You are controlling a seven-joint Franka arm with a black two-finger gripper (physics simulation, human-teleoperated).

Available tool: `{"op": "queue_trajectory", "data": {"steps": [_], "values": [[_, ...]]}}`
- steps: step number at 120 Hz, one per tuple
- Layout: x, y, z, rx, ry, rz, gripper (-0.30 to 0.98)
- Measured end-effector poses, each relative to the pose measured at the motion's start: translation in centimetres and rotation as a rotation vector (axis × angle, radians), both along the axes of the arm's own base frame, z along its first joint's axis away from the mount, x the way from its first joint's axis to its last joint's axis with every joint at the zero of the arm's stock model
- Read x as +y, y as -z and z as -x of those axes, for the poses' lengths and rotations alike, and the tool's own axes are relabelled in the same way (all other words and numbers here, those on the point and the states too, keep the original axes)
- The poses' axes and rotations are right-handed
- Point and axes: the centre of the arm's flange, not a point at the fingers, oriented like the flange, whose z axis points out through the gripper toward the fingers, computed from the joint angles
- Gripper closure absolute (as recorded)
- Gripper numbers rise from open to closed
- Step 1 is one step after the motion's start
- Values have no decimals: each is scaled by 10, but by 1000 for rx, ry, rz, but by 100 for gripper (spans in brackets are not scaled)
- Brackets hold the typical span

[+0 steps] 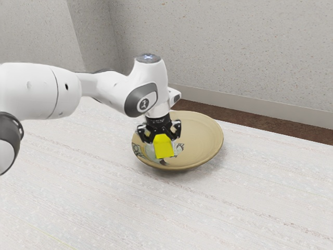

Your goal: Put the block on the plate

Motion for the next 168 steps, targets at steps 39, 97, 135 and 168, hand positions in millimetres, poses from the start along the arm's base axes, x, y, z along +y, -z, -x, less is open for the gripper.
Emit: {"op": "queue_trajectory", "data": {"steps": [39,97,135,168], "values": [[-4,28,-32,-11,-39,-10,36],[13,53,-54,-3,-89,4,18],[7,-47,-49,-74,-58,43,4],[-37,-261,76,-62,276,5,1]]}}
